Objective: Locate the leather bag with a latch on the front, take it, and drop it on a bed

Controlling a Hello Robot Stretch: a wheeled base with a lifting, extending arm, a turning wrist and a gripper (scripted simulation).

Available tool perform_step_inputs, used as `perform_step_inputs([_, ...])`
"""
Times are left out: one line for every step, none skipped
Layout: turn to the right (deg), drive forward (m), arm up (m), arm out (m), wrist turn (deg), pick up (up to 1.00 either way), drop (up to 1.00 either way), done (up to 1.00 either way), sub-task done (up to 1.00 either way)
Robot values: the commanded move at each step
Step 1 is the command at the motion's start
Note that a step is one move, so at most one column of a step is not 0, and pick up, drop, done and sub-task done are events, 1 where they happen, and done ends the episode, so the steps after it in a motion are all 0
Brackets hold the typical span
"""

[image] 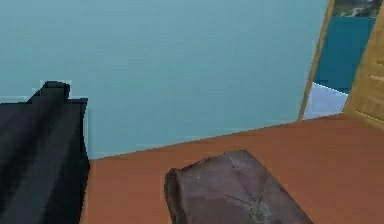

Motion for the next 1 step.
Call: perform_step_inputs([45.0, 0.0, 0.0, 0.0, 0.0, 0.0, 0.0, 0.0, 0.0])
